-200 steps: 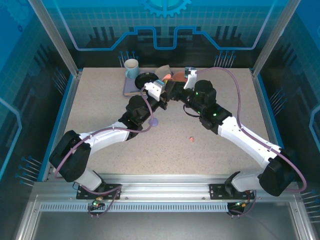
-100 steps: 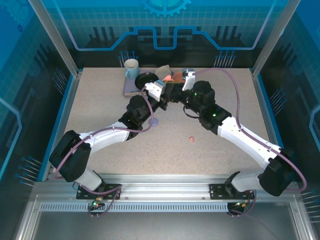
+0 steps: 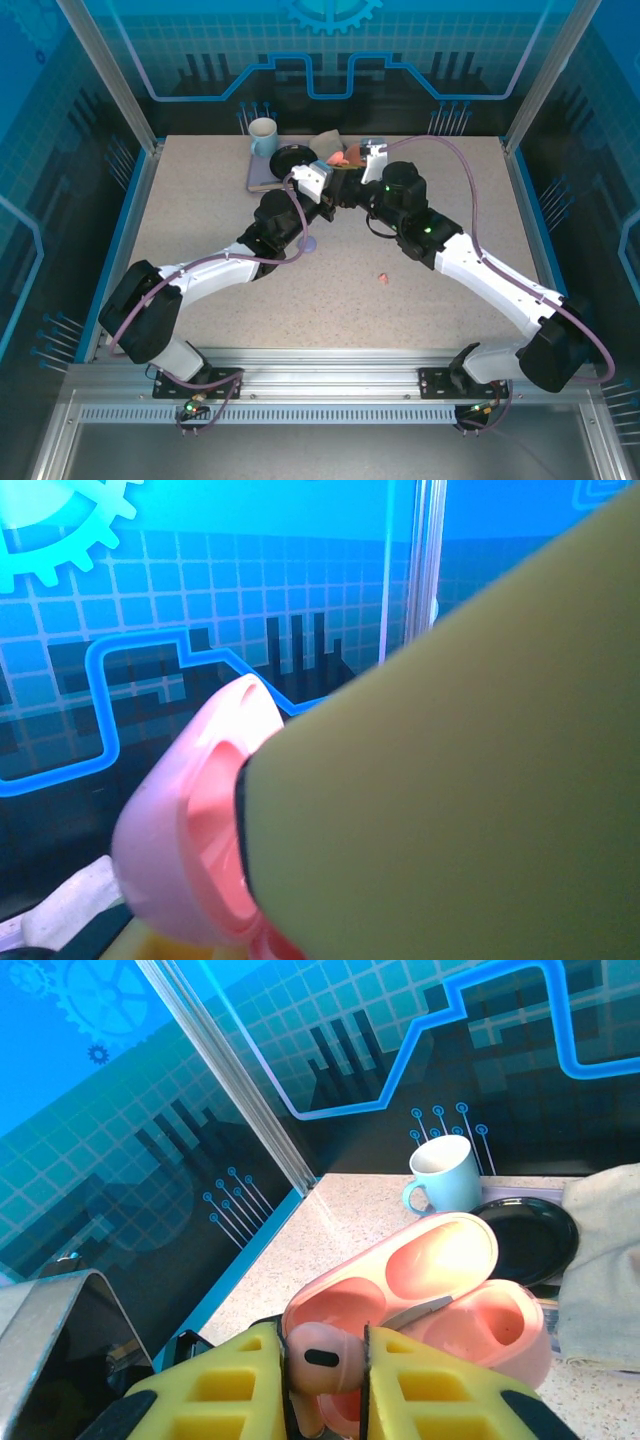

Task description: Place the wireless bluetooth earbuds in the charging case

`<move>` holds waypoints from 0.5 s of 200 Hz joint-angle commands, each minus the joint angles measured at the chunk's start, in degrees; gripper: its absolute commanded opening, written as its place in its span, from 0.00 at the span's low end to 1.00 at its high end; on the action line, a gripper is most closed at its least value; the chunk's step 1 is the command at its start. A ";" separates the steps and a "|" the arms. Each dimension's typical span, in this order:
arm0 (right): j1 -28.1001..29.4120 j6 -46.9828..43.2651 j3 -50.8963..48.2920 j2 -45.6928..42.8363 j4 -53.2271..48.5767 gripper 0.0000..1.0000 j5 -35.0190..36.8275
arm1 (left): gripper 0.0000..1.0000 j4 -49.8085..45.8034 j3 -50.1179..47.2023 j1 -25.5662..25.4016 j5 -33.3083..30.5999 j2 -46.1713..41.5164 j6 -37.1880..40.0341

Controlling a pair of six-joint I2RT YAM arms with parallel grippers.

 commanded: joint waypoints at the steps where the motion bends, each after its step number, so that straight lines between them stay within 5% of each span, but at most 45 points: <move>1: 0.63 -1.37 0.31 1.26 -6.04 0.21 3.17 | 0.00 5.75 3.35 -0.23 1.67 -0.88 -0.89; 100: -4.73 8.25 -0.20 3.54 2.86 0.20 -5.02 | 0.00 5.77 2.76 -0.25 3.10 -0.80 -1.05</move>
